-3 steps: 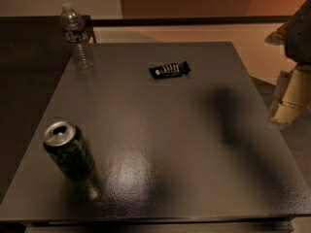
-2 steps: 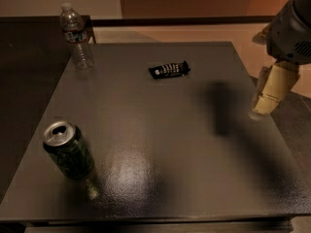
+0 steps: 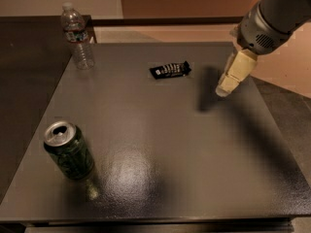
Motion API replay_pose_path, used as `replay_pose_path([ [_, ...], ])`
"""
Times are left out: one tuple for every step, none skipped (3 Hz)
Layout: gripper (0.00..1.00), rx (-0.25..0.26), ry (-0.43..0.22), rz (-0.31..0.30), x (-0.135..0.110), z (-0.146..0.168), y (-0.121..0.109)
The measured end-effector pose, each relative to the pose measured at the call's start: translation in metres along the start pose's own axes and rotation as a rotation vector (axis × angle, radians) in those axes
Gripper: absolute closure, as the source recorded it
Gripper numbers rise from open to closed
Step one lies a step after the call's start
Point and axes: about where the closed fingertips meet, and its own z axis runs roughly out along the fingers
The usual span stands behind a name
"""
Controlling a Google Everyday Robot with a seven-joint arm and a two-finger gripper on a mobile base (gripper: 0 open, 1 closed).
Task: Move rxbar chocolate near green can
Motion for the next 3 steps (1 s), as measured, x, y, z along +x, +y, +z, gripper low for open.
replay_pose_path([
  [0.00,-0.003,-0.087,0.052,-0.015,0.033,-0.030],
  [0.00,-0.012,-0.166,0.111,-0.024,0.067,-0.052],
  [0.00,-0.027,-0.229,0.138,-0.028,0.095,-0.060],
])
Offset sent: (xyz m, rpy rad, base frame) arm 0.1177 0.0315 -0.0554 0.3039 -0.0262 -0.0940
